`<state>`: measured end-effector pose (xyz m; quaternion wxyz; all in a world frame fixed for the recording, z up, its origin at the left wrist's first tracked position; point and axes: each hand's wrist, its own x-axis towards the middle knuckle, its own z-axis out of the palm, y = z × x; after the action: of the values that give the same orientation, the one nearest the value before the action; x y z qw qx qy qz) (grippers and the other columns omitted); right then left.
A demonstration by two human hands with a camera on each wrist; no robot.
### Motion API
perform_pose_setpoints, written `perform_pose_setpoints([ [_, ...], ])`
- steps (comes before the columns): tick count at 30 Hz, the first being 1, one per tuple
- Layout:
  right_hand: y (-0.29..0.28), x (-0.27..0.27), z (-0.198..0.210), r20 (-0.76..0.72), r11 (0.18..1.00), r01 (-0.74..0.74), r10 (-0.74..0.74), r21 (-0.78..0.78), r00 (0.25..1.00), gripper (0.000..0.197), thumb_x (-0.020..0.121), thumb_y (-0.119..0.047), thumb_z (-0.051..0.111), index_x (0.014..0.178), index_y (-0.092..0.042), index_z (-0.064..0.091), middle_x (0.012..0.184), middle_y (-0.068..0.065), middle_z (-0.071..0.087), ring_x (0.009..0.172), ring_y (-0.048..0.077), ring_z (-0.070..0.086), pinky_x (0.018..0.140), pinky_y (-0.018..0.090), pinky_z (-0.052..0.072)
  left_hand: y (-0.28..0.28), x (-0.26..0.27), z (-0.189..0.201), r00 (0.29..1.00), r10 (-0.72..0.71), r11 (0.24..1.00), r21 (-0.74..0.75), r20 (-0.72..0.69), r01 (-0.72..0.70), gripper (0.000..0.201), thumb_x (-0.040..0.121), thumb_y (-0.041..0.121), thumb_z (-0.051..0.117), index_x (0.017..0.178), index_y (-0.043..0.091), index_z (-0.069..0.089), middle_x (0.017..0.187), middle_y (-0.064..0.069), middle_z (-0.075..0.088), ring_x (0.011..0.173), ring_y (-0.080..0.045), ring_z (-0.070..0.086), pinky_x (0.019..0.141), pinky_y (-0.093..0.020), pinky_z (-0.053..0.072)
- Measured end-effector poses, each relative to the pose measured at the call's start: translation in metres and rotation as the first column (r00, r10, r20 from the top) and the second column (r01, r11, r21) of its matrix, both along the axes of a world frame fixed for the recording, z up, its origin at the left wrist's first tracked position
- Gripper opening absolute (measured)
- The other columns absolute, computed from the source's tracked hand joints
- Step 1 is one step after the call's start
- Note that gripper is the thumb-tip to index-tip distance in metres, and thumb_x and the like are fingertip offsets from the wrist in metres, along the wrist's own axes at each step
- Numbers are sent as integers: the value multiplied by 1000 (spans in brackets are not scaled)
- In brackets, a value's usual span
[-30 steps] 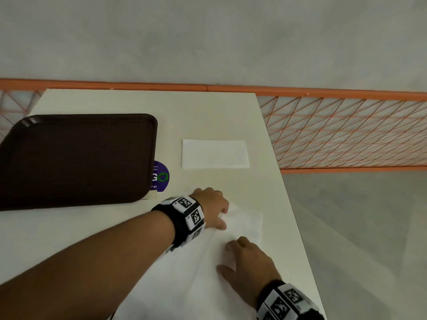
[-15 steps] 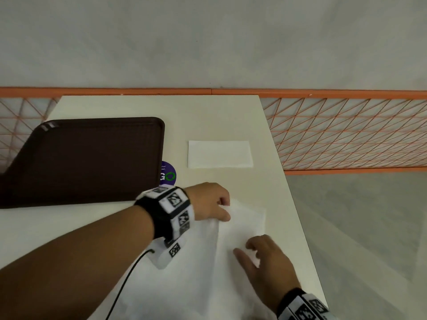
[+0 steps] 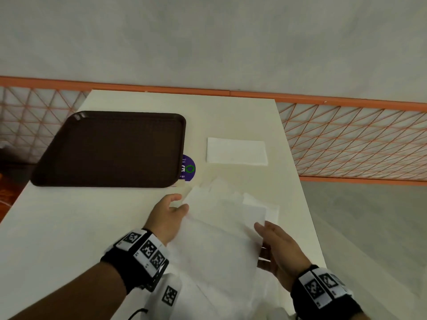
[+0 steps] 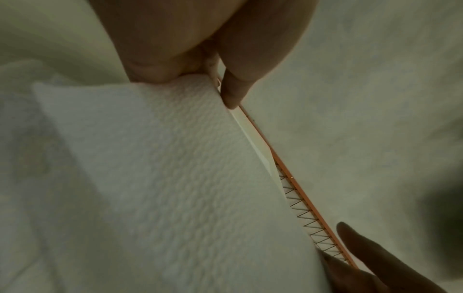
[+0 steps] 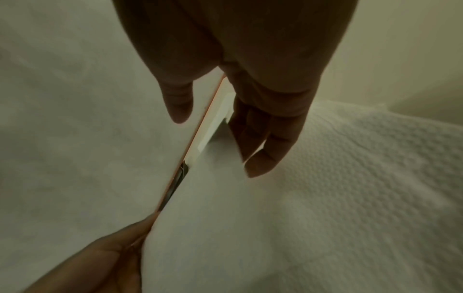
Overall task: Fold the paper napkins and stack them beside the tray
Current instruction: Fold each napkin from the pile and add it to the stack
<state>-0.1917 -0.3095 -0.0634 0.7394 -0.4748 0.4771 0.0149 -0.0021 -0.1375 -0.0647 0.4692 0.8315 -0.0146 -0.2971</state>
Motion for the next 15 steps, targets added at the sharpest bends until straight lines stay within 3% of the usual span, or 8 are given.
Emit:
perform_pose_setpoints([
  [4,5,-2,-3,14,991,-18,19,-131,1000,53,89,-14,67,132,-32,42,95,8,75,91,29,71,75,42,57,7,-13,0,994,-85,996,8,74,84,37,97,21,50,134,27,51,100,-1,61,97,-19,58,90,-28,43],
  [8,5,-3,-8,3,937,-94,101,-336,995,47,86,-4,69,121,-32,53,88,12,74,86,30,71,82,47,58,16,-21,-2,969,-235,971,-32,73,238,25,97,18,52,118,21,64,113,5,64,106,-8,57,92,-19,39],
  [13,4,-7,-13,-37,892,-159,159,-423,987,26,80,-4,75,99,-22,71,88,12,73,79,26,66,83,45,56,26,-20,-3,959,-284,958,-36,2,284,25,86,19,70,110,25,66,109,4,67,103,-12,62,98,-28,48],
  [15,3,-9,-11,-45,879,-175,173,-444,984,22,81,-5,75,94,-22,72,82,7,73,74,21,65,73,35,57,30,-21,-4,944,-331,943,-17,2,331,28,83,16,73,105,31,65,108,5,67,101,-13,63,96,-31,50],
])
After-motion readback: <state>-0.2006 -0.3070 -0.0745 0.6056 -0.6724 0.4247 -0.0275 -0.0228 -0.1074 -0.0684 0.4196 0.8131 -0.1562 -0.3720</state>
